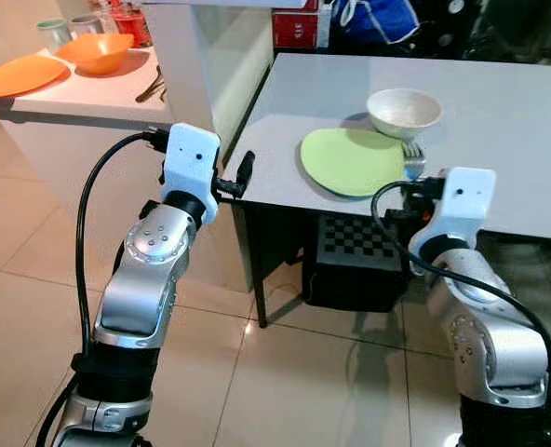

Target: Setting the table

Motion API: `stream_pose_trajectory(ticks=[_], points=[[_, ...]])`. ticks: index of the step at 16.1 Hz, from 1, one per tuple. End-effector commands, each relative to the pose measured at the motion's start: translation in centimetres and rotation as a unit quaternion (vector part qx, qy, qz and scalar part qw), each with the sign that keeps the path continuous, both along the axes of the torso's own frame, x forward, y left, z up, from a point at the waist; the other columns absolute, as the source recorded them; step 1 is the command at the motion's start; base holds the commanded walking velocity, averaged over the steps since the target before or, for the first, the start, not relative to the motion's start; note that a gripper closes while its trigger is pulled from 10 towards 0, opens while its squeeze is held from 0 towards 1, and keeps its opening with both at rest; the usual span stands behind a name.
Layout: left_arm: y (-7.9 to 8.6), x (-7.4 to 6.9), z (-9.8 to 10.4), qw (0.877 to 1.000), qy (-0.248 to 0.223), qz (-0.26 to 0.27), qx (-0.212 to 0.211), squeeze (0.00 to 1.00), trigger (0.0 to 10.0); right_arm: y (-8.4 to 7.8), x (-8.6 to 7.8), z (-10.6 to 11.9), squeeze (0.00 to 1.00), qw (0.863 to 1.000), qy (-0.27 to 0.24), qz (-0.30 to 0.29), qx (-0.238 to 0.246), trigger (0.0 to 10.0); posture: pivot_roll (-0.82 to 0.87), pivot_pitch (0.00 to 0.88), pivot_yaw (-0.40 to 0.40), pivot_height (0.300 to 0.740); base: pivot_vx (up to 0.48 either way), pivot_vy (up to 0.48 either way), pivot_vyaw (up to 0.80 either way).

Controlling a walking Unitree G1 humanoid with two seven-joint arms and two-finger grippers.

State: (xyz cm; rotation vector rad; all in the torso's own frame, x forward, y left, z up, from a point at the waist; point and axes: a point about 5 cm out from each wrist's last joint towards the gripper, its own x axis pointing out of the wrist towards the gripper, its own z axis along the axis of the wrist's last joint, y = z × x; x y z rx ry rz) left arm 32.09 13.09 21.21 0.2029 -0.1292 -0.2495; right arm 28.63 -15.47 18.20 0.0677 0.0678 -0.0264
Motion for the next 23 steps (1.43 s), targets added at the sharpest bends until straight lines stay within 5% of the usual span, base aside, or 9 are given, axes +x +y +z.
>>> stream_pose_trajectory(ticks=[1, 6, 17, 23], points=[[0.2, 0.1, 0.5, 1.000, -0.007, -0.002, -0.002, 0.00, 10.0, 0.1, 0.1, 0.1, 0.00, 1.000, 0.006, 0.005, 0.012, 10.0, -0.04, 0.000, 0.054, 0.740, 0.311, 0.000, -0.58], [0.0, -0.2, 0.4, 1.000, -0.005, -0.009, -0.001, 0.00, 10.0, -0.1, 0.0, -0.4, 0.00, 1.000, 0.018, -0.001, 0.016, 10.0, -0.03, 0.000, 0.051, 0.740, 0.310, 0.000, -0.77], [-0.2, -0.5, 0.0, 1.000, 0.003, -0.021, 0.001, 0.00, 10.0, -0.4, -0.3, -0.9, 0.00, 0.999, 0.034, -0.010, 0.009, 10.0, -0.04, 0.000, 0.057, 0.740, 0.310, 0.000, -0.18], [0.2, -0.6, 0.0, 1.000, 0.005, -0.013, 0.001, 0.00, 10.0, 0.7, -0.3, -1.3, 0.00, 0.998, 0.046, 0.036, 0.005, 10.0, -0.03, 0.000, 0.043, 0.740, 0.309, 0.000, 0.00]])
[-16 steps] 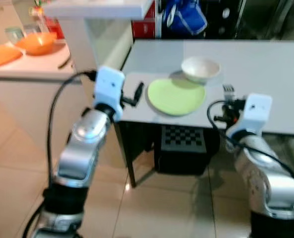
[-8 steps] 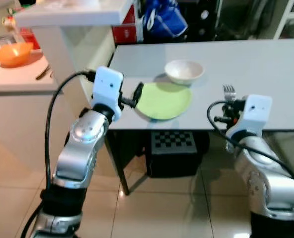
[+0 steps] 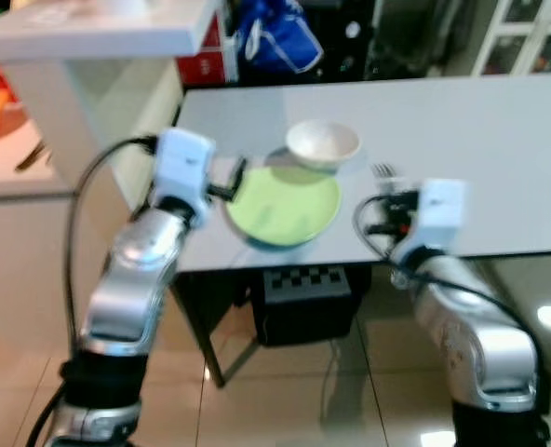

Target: Setting the table

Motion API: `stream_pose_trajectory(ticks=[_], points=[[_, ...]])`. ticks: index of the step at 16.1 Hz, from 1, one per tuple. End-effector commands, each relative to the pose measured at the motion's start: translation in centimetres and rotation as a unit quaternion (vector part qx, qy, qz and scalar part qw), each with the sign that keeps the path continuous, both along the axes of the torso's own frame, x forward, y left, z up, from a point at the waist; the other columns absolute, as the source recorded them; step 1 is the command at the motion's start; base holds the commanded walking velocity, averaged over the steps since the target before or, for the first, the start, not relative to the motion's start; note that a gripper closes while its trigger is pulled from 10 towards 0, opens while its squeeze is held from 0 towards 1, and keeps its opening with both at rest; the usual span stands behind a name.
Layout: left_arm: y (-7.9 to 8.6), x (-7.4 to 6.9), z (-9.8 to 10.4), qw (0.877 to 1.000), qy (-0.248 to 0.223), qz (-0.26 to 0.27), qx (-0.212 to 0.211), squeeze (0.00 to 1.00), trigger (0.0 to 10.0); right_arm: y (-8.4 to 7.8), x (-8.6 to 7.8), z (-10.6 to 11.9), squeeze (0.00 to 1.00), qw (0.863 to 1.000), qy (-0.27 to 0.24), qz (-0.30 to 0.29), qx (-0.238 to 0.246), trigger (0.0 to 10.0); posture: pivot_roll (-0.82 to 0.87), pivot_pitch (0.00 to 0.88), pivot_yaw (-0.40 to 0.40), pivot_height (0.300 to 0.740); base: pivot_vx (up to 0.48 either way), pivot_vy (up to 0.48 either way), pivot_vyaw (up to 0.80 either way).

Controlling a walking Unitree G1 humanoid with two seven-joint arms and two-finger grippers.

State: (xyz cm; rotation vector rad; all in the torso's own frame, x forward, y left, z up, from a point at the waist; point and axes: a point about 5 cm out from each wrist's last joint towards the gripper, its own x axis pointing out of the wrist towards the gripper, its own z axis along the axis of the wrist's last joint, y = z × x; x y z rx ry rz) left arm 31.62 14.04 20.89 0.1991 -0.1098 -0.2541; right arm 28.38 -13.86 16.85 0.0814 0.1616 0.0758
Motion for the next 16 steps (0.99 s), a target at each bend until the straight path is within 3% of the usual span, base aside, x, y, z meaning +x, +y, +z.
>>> stream_pose_trajectory(ticks=[1, 10, 16], points=[[-0.8, -0.2, 0.2, 1.000, -0.004, -0.011, 0.001, 0.00, 10.0, -0.9, 0.0, 0.0, 0.00, 1.000, 0.003, -0.013, -0.007, 10.0, -0.03, 0.000, 0.042, 0.740, 0.307, 0.000, 0.00], [-1.0, -0.7, -0.5, 1.000, 0.007, -0.014, 0.000, 0.00, 10.0, -1.4, 0.2, -0.1, 0.00, 1.000, 0.004, -0.012, -0.029, 10.0, -0.04, 0.000, 0.026, 0.740, 0.310, 0.000, 0.00], [-1.1, -2.5, -2.3, 0.999, 0.032, 0.002, -0.013, 0.00, 10.0, -2.7, -0.2, -1.3, 0.00, 0.998, 0.013, -0.005, -0.058, 10.0, -0.04, 0.000, -0.031, 0.740, 0.336, 0.000, 0.00]])
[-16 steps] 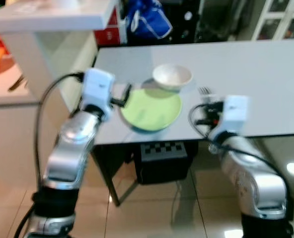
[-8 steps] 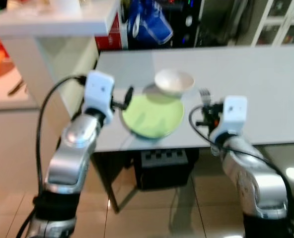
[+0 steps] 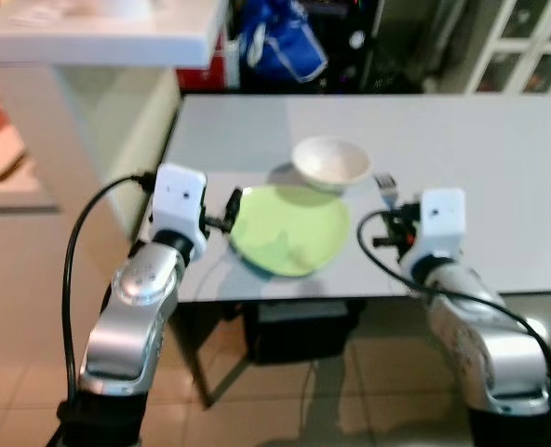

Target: Setting the table

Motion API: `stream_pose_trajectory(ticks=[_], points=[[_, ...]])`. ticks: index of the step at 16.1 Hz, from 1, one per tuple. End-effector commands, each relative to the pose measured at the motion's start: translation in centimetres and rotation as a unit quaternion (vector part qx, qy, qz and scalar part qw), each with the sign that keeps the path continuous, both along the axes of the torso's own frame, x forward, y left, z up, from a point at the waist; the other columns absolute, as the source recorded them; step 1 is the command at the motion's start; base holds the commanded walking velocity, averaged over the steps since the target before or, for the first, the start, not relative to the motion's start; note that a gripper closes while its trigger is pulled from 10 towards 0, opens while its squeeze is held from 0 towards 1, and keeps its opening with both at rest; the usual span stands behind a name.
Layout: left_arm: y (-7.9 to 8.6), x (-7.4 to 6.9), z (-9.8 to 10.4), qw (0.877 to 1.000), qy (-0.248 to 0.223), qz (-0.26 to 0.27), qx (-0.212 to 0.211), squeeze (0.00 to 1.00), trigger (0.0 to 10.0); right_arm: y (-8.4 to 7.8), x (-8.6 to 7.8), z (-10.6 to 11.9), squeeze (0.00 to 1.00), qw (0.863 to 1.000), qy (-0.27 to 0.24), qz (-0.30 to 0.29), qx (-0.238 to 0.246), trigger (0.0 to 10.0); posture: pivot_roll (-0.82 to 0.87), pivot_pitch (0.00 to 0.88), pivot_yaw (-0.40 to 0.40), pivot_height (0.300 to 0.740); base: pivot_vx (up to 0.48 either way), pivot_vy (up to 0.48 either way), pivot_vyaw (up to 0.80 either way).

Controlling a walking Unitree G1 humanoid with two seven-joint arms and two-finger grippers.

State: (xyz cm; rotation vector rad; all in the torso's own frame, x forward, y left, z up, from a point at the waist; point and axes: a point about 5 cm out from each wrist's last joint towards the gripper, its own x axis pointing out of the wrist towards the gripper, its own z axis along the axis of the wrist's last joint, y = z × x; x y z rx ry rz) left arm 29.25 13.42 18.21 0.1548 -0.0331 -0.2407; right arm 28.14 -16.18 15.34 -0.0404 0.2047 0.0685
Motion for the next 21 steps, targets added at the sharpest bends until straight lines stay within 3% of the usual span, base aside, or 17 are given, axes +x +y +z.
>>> stream_pose_trajectory(ticks=[1, 6, 10, 14, 21], points=[[-0.7, -0.1, 0.4, 1.000, -0.008, -0.008, 0.006, 0.00, 10.0, -0.6, 0.3, 0.1, 0.00, 1.000, -0.008, -0.009, 0.000, 10.0, -0.05, 0.000, -0.032, 0.740, 0.368, 0.000, 0.00], [-0.8, -1.0, -0.7, 1.000, 0.005, -0.005, 0.010, 0.00, 10.0, -1.3, -0.4, -0.9, 0.00, 1.000, 0.001, -0.013, -0.011, 10.0, -0.06, 0.000, -0.033, 0.740, 0.367, 0.000, 0.00], [-1.6, -0.9, -0.7, 0.999, 0.006, -0.026, 0.021, 0.00, 10.0, -3.4, -0.6, -2.1, 0.00, 0.998, 0.014, -0.043, -0.031, 10.0, -0.06, 0.000, 0.001, 0.740, 0.365, 0.000, 0.00], [-2.6, -1.0, -1.2, 0.999, 0.010, -0.038, 0.031, 0.00, 10.0, -5.3, -0.7, -2.2, 0.00, 0.997, 0.020, -0.053, -0.047, 10.0, -0.07, 0.000, -0.001, 0.740, 0.000, 0.000, 0.00], [-3.1, -2.4, -2.1, 0.993, 0.020, -0.103, 0.046, 0.00, 10.0, -7.9, 0.8, -1.4, 0.00, 0.995, 0.011, -0.059, -0.085, 10.0, -0.08, 0.000, -0.020, 0.740, 0.000, 0.000, 0.00]])
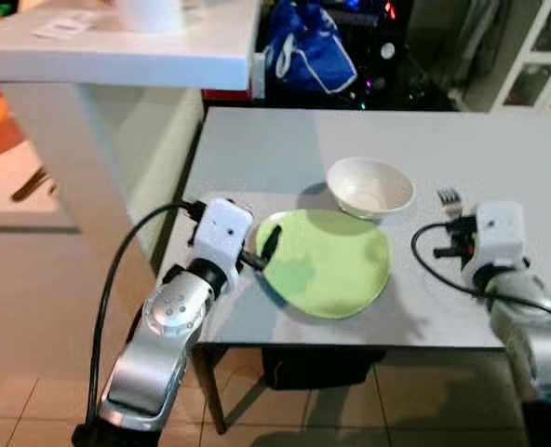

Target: Setting the table

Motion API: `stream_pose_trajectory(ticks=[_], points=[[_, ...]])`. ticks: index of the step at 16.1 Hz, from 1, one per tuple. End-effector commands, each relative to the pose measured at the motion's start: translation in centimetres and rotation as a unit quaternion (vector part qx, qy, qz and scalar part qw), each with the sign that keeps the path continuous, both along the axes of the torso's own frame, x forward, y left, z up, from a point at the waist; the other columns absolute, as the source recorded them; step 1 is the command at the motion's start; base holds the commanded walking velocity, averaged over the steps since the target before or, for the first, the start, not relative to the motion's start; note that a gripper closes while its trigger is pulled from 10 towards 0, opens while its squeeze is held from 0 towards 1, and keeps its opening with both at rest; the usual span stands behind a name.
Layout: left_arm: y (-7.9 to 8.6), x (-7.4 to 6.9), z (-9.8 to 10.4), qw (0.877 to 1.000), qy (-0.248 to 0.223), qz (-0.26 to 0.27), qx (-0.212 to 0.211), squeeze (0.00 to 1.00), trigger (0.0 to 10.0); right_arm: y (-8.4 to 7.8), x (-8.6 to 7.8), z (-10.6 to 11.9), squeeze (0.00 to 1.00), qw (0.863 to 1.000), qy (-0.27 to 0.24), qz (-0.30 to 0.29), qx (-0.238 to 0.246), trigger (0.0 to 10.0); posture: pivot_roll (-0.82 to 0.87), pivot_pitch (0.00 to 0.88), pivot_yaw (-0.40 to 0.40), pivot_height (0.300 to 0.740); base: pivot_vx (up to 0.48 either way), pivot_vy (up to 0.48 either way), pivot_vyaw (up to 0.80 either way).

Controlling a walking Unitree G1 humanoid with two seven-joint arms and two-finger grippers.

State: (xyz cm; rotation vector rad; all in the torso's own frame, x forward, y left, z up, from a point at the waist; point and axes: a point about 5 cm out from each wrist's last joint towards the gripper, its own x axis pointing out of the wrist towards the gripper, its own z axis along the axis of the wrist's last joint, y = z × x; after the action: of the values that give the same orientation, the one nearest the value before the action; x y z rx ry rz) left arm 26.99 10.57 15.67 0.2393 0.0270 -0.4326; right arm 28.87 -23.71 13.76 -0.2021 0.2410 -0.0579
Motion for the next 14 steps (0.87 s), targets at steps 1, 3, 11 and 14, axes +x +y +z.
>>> stream_pose_trajectory(ticks=[1, 3, 11, 14], points=[[-0.4, -0.3, 0.3, 1.000, -0.007, -0.022, -0.001, 0.00, 10.0, -0.8, 0.4, 0.2, 0.00, 1.000, -0.004, 0.000, 0.000, 10.0, -0.08, 0.000, -0.019, 0.740, 0.000, 0.000, 0.00], [-0.5, -0.5, 0.1, 0.999, -0.004, -0.050, 0.005, 0.00, 10.0, -1.6, 1.2, -0.1, 0.00, 1.000, 0.002, 0.018, 0.003, 10.0, -0.08, 0.000, -0.013, 0.740, 0.000, 0.000, 0.00], [-0.3, -1.6, 0.0, 0.993, 0.002, -0.113, -0.018, 0.00, 10.0, -2.8, 2.8, -2.8, 0.00, 0.997, 0.053, 0.047, 0.012, 10.0, -0.03, 0.000, -0.016, 0.740, 0.000, 0.000, 0.00], [0.3, -1.5, -0.4, 0.993, -0.003, -0.119, -0.015, 0.00, 10.0, -2.1, 3.5, -3.1, 0.00, 0.997, 0.057, 0.049, 0.012, 10.0, -0.01, 0.000, -0.015, 0.740, 0.000, 0.000, 0.00]])
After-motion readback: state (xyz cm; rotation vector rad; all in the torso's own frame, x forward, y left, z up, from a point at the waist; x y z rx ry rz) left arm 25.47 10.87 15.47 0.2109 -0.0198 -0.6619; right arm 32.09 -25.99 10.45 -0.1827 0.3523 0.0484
